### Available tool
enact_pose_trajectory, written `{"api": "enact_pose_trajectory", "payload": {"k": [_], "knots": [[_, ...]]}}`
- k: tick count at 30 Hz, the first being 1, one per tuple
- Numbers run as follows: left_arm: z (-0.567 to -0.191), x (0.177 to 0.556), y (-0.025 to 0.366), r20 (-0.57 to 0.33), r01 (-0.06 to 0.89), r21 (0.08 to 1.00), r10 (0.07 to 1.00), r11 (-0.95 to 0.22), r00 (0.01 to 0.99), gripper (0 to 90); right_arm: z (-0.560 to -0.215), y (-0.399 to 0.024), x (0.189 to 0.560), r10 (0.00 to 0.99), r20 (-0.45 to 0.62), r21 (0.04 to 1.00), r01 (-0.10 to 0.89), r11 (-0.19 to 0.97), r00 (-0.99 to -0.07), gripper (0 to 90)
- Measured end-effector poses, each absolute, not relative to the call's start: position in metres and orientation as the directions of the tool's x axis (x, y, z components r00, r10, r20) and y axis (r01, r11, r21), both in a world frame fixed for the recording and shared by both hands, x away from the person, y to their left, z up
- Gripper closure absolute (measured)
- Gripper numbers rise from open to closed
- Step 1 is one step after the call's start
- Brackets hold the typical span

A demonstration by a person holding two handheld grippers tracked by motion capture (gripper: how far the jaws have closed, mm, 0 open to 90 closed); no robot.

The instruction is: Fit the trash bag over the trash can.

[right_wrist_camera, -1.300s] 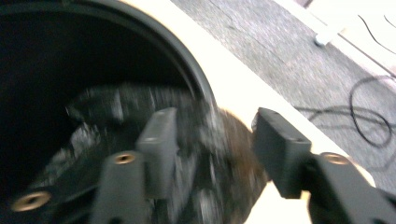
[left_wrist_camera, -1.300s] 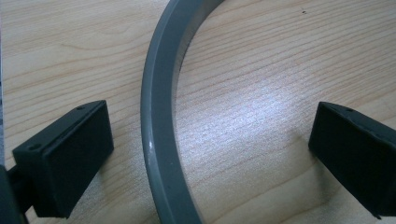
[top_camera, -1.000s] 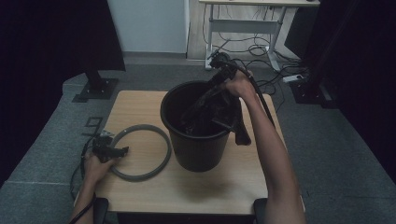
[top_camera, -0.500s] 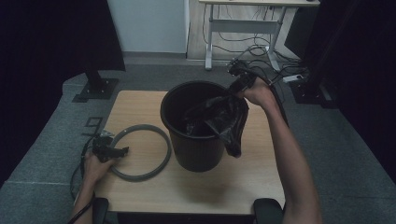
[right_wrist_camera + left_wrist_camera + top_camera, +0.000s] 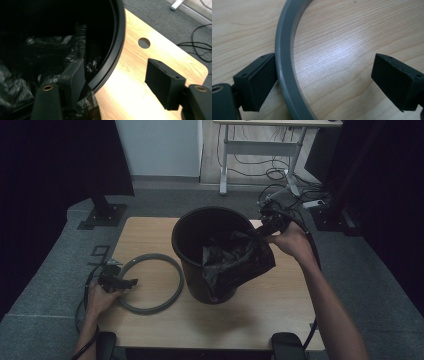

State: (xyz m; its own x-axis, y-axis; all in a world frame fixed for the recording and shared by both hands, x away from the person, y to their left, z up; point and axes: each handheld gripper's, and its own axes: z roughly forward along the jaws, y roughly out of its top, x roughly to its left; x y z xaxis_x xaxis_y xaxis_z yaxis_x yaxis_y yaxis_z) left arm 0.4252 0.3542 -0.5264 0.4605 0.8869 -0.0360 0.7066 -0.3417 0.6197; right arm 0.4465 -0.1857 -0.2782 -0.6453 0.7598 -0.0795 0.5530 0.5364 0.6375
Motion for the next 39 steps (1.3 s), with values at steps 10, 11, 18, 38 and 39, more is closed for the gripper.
{"api": "enact_pose_trajectory", "payload": {"k": [10, 11, 18, 38, 39], "knots": [[-0.503, 0.418, 0.345, -0.028, 0.678, 0.63, 0.862, -0.378, 0.506, 5.4, -0.284, -0.16, 0.404, 0.722, -0.135, 0.66, 0.482, 0.576, -0.679, 26.2], [-0.5, 0.417, 0.343, -0.037, 0.674, 0.631, 0.852, -0.385, 0.522, 3.6, -0.282, -0.159, 0.405, 0.715, -0.142, 0.663, 0.471, 0.582, -0.684, 26.1], [-0.472, 0.412, 0.328, -0.084, 0.622, 0.644, 0.768, -0.445, 0.636, 0.0, -0.276, -0.16, 0.422, 0.661, -0.118, 0.698, 0.412, 0.585, -0.741, 27.4], [-0.345, 0.392, 0.259, 0.033, 0.366, 0.702, 0.54, -0.611, 0.841, 4.4, -0.274, -0.145, 0.409, 0.524, -0.048, 0.747, 0.318, 0.584, -0.851, 30.3], [-0.339, 0.391, 0.256, 0.037, 0.356, 0.703, 0.532, -0.615, 0.846, 4.6, -0.274, -0.144, 0.408, 0.516, -0.041, 0.749, 0.315, 0.582, -0.856, 30.7]]}}
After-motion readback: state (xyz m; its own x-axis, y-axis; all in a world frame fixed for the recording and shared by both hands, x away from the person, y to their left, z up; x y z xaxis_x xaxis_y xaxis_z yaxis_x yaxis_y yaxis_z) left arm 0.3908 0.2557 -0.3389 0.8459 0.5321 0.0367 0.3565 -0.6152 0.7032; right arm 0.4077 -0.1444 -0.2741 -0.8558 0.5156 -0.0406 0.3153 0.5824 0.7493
